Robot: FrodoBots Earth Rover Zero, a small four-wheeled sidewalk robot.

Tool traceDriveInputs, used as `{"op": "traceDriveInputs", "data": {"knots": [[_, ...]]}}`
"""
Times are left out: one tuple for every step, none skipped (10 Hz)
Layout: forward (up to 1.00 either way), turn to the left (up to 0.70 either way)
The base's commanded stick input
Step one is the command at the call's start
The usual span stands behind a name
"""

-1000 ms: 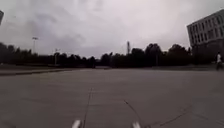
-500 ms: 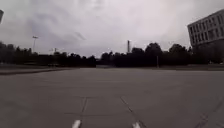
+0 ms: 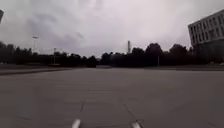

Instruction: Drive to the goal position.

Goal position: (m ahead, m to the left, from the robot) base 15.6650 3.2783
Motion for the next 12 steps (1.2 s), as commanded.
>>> {"op": "traceDriveInputs", "data": {"knots": [[0.70, 0.00], [0.70, 0.00], [0.70, 0.00], [0.70, 0.00], [0.70, 0.00], [0.70, 0.00], [0.70, 0.00], [0.70, 0.00], [0.70, 0.00], [0.70, 0.00], [0.70, 0.00], [0.70, 0.00]]}}
